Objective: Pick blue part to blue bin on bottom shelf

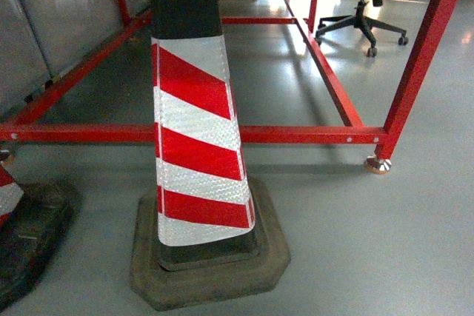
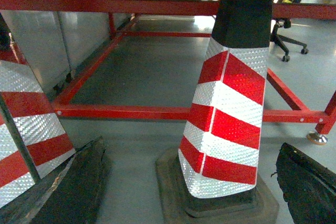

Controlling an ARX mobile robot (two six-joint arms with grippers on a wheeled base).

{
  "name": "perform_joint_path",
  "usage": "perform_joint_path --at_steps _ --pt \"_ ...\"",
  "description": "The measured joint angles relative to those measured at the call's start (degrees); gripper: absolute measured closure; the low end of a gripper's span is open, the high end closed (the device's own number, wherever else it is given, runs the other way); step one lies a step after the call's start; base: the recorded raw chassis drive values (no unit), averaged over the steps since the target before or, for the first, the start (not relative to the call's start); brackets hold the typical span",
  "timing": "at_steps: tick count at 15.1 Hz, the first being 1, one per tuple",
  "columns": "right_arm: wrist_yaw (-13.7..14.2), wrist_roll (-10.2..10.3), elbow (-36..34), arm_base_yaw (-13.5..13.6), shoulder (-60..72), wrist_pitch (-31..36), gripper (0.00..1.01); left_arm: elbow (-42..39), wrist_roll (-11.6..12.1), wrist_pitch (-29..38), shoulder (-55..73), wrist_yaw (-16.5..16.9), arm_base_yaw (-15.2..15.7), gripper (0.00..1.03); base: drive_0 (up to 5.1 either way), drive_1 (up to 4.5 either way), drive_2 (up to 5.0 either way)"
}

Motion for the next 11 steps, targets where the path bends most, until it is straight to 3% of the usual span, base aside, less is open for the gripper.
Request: perform_joint_path --at_steps 11 --pt "0.00 0.00 0.00 0.00 0.00 0.00 0.03 0.00 0.00 0.02 0.00 0.00 0.00 0.05 0.0 0.00 0.0"
